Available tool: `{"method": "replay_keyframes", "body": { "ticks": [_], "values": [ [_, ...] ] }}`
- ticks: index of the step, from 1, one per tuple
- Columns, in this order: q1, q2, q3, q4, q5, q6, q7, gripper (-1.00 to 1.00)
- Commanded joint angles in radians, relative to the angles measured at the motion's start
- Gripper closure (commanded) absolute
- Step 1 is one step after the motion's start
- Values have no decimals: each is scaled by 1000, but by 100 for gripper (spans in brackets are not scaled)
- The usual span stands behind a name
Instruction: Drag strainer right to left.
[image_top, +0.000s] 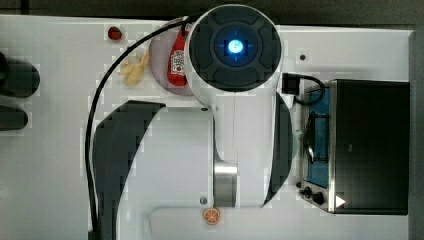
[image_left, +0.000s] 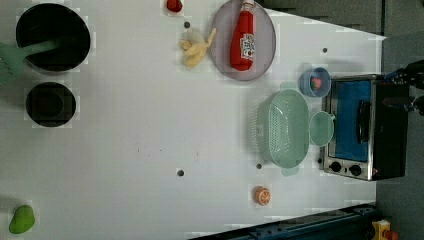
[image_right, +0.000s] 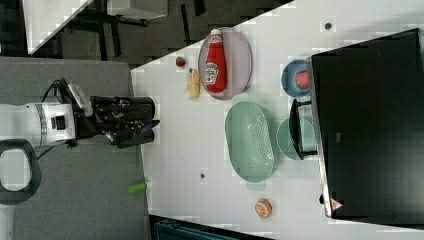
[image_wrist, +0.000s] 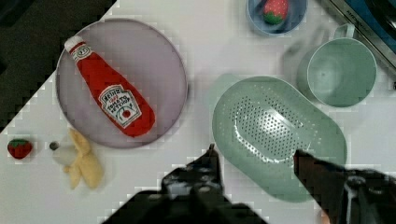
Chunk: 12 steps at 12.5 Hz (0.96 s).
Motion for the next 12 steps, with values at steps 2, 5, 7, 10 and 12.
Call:
{"method": "replay_keyframes", "body": {
  "ticks": [2,5,7,10,12],
  "values": [
    [-41,-382,-32,-135,-27,-232,25,-81],
    [-41,-380,-30,-190,-26,-228,26,-100],
    [-41,-374,-23,-266,-26,-203,28,-100],
    [-41,-351,-19,-405,-26,-32,36,-100],
    [-41,-324,-19,-499,-26,132,89,-100]
  ]
}}
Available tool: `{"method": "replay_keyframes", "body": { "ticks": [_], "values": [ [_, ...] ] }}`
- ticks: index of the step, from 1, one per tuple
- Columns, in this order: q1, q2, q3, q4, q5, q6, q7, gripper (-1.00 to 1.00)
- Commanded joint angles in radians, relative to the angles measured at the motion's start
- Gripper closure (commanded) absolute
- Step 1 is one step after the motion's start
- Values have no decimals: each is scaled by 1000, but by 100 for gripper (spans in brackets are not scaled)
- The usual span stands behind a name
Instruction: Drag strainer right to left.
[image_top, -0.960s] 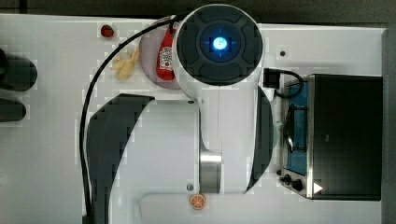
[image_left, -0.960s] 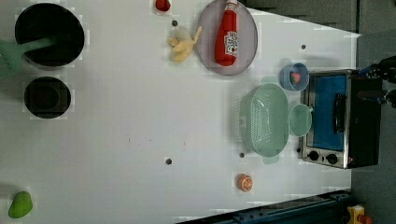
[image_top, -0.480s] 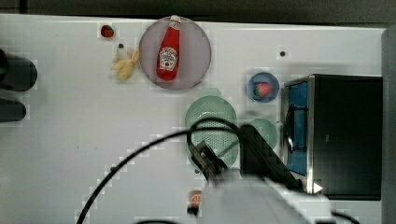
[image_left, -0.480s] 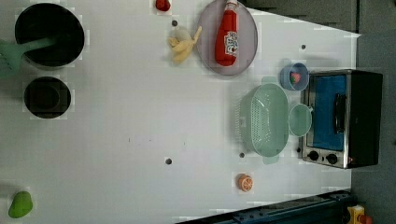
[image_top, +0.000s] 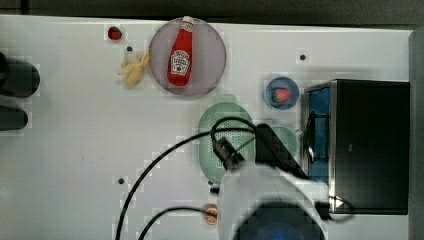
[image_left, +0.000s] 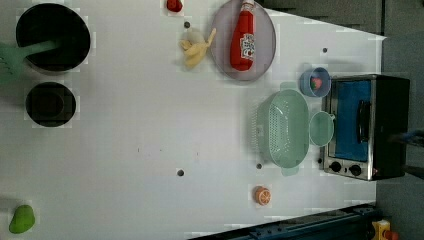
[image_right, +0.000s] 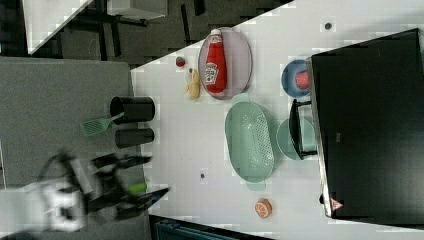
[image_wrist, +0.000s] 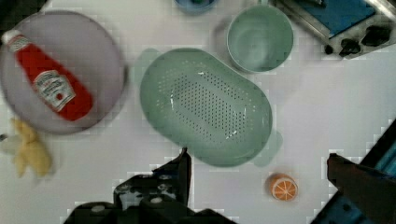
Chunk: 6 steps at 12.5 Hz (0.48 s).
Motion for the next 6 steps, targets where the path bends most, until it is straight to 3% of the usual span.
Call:
{"method": "replay_keyframes", "body": {
  "ticks": [1,6],
  "values": [
    [7,116,6,-103,7,141,103,-100],
    [8,279,20,-235,7,460,382,-100]
  ]
}}
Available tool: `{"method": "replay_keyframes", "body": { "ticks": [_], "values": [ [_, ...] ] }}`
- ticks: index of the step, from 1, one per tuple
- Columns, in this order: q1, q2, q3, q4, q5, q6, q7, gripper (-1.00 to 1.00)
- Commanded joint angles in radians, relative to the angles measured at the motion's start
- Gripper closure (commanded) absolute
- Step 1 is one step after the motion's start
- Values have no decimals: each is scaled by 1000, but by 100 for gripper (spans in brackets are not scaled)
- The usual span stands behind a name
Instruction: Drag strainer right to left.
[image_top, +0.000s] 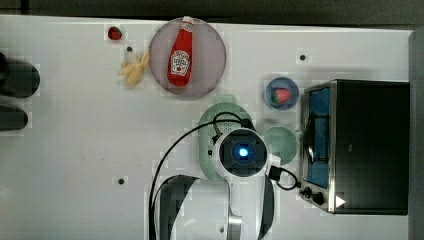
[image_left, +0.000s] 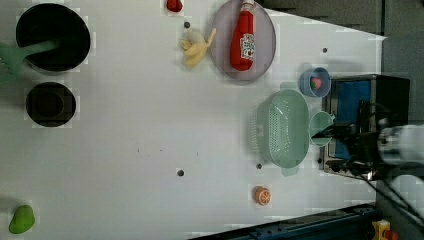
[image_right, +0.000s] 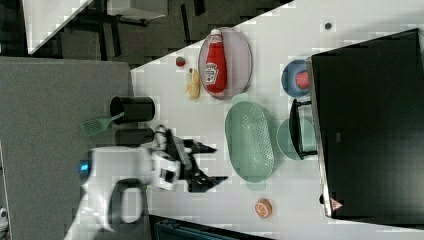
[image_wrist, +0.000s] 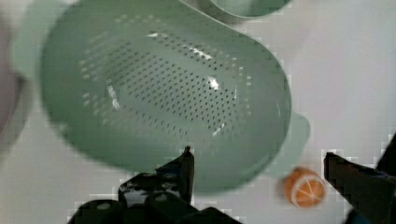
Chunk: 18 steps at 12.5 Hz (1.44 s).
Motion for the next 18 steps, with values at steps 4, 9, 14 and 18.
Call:
{"method": "replay_keyframes", "body": {
  "ticks": [4,9,14,18],
  "values": [
    [-5,181,38,-4,7,277,343,-100],
    [0,391,40,-3,8,487,386,-100],
    [37,509,69,1,9,586,475,-100],
    [74,521,81,3,11,599,486,-100]
  ]
}}
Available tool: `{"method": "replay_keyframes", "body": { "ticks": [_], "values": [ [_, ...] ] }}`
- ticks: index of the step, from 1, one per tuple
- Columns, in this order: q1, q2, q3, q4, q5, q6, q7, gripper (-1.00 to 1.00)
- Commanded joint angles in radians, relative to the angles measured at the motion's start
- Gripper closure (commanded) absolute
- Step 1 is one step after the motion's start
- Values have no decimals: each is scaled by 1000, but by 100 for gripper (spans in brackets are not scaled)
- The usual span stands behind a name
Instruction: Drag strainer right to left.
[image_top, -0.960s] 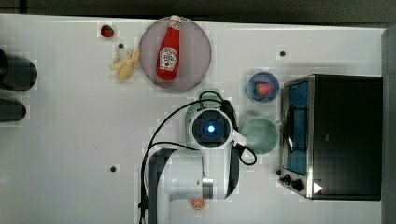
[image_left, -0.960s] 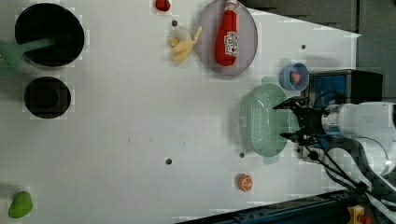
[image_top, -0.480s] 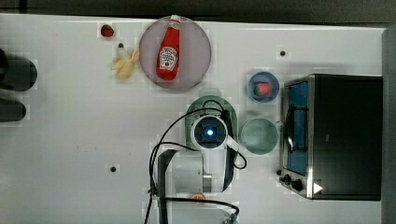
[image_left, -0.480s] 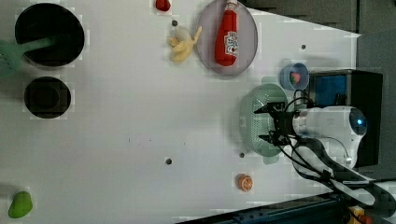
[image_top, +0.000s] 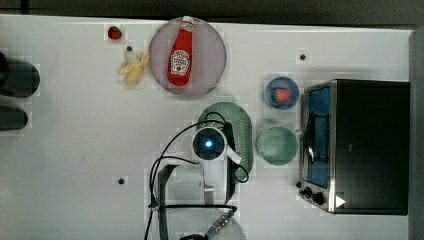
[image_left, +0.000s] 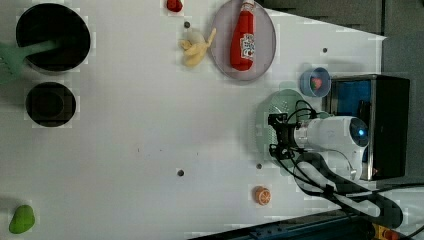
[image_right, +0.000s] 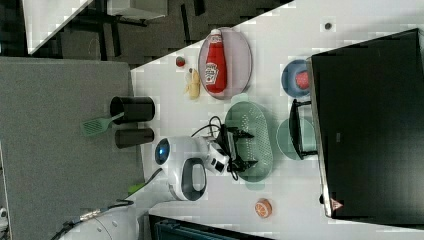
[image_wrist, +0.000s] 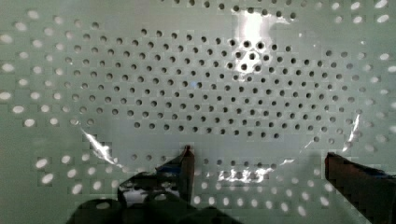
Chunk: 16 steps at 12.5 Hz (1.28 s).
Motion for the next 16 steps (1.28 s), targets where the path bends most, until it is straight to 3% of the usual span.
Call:
{"method": "replay_keyframes", "body": {
  "ticks": [1,10,16],
  "values": [
    [38,-12,28,12,20,16,87,-100],
    [214,17,87,61,48,9,408,-100],
    [320,82,90,159,70,-8,439,-100]
  ]
}}
